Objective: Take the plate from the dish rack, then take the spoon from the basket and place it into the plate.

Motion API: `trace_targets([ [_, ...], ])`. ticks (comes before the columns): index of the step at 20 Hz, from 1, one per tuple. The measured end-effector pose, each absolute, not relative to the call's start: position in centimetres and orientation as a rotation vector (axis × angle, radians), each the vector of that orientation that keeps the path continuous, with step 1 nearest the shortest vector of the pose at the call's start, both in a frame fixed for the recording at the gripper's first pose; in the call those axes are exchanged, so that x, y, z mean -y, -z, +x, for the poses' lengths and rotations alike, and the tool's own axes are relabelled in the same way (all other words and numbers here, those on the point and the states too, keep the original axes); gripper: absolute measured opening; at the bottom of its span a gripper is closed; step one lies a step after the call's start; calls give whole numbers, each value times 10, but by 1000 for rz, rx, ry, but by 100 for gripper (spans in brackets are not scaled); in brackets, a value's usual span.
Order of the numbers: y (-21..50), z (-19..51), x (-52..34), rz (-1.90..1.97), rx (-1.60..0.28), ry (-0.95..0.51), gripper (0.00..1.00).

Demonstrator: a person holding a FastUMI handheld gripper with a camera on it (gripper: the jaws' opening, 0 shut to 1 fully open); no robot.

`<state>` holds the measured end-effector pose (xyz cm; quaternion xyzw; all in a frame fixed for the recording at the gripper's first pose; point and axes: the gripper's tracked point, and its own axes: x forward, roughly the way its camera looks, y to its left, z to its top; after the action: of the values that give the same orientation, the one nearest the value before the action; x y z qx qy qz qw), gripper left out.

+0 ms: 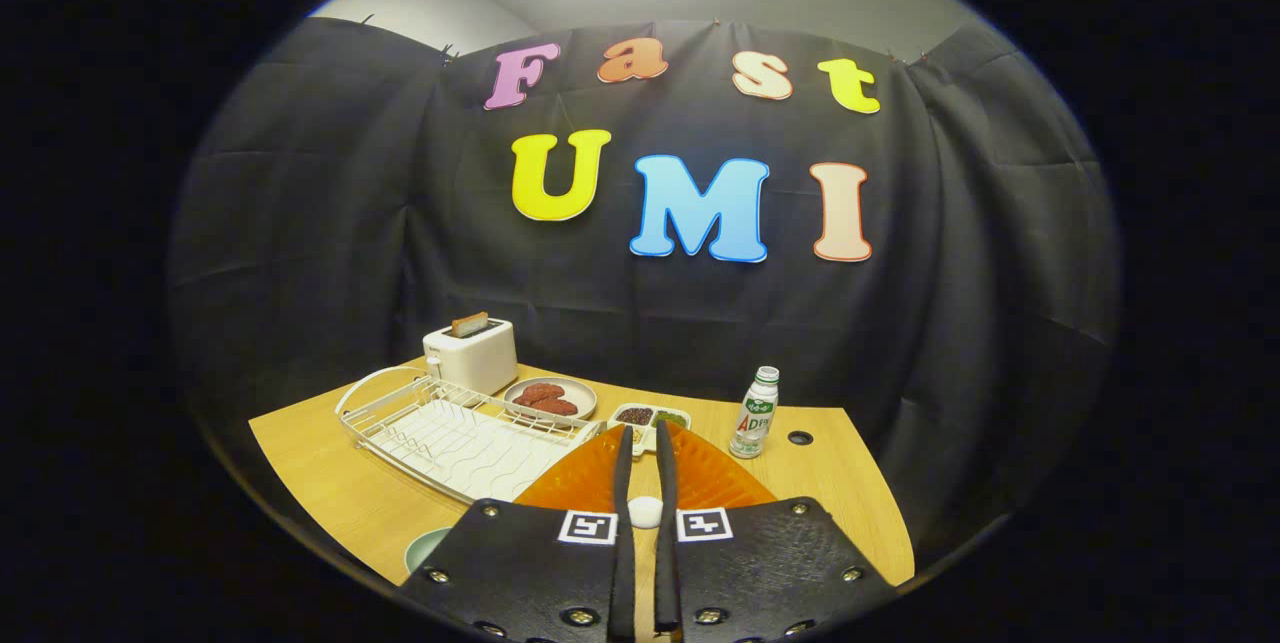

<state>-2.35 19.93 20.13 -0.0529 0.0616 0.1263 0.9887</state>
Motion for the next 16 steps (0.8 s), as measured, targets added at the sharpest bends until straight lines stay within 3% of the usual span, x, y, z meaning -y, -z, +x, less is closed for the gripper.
trace_targets([
  [16,-140,-41,-274,-110,-274,-435,7],
])
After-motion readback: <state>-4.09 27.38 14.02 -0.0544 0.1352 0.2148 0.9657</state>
